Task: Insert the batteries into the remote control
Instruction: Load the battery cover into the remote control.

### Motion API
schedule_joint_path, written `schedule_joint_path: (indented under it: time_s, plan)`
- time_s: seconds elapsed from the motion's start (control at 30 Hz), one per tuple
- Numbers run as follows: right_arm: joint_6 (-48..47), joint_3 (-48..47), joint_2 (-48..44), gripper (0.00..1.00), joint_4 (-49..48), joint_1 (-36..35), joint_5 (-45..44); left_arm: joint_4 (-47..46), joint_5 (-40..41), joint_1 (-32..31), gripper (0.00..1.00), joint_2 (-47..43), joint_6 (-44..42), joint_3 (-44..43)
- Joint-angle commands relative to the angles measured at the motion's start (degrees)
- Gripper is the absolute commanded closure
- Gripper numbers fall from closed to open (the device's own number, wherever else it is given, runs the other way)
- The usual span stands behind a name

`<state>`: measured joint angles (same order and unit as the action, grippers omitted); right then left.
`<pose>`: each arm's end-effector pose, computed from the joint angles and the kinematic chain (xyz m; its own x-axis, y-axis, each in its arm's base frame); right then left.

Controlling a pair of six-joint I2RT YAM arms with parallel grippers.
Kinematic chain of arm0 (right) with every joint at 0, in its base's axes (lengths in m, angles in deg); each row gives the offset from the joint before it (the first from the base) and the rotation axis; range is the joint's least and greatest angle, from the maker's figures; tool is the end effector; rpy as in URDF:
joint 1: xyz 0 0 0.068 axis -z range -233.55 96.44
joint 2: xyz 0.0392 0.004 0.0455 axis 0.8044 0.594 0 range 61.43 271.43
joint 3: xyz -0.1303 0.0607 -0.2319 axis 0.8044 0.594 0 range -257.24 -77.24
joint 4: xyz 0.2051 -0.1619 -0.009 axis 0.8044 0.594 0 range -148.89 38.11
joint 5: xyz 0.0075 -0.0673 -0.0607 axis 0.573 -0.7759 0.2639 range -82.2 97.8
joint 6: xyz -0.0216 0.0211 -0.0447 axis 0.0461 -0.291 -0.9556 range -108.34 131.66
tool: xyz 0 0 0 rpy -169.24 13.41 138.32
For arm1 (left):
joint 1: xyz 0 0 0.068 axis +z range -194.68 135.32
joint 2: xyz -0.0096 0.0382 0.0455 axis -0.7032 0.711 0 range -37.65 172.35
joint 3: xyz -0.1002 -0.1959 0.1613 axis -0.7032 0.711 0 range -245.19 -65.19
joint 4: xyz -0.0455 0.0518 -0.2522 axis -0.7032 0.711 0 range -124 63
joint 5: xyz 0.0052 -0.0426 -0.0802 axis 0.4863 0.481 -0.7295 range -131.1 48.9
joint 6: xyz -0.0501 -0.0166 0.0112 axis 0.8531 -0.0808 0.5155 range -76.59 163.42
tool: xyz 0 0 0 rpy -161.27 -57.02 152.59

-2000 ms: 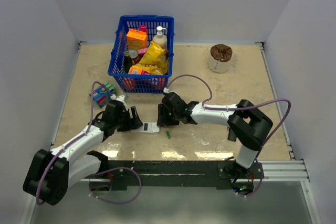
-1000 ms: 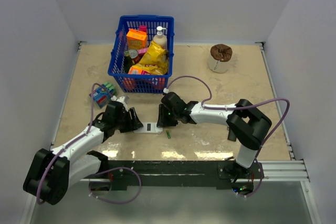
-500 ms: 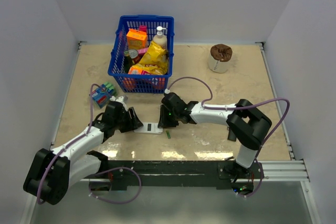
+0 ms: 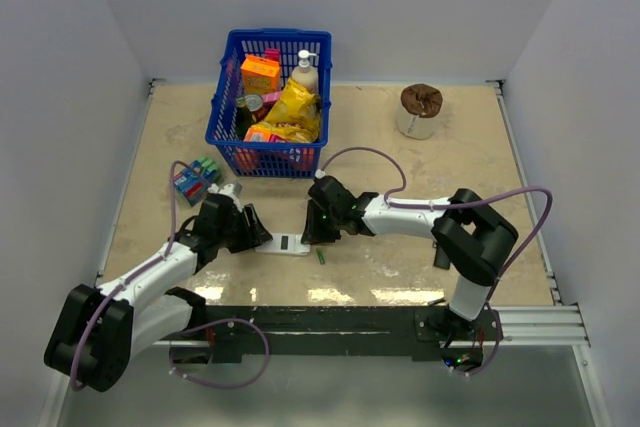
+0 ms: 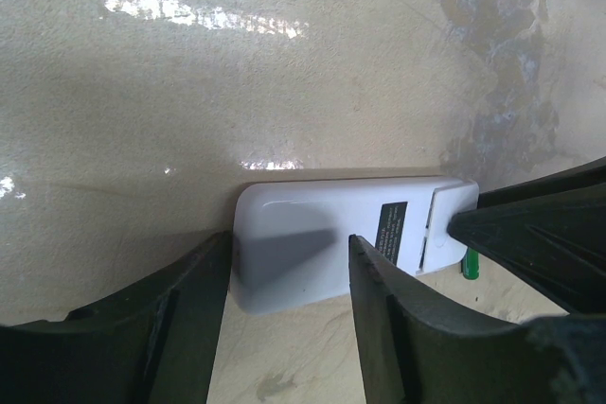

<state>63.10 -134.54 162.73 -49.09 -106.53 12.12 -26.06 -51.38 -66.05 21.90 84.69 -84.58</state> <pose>0.2112 0.2845 0.1570 -0.9464 0.0402 -0.3206 -0.1329 0.8559 0.4997 0.1700 -0.0734 0.1478 -0.8306 -0.3721 -0.4143 -0.1044 0.8348 -0.5405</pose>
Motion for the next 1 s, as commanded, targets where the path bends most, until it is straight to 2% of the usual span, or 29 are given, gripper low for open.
schedule_joint_path:
  time_s: [0.0,0.43,0.97]
  plan:
    - [1.2,0.3,-0.4,0.78,2.0,-0.6,1.7,1.7,-2.5,-0.2,0.44,0.3,1.5,2.0]
    - [2.5,1.8,-2.3,0.91,4.2,-0.1,1.5,1.5,-2.5,-0.2,0.43,-0.7,2.8,3.3]
    - [3.8,4.8,-2.9,0.9,-1.2,0.0,1.9,0.6,-3.6,-0.2,0.41,-1.3,3.5,4.5]
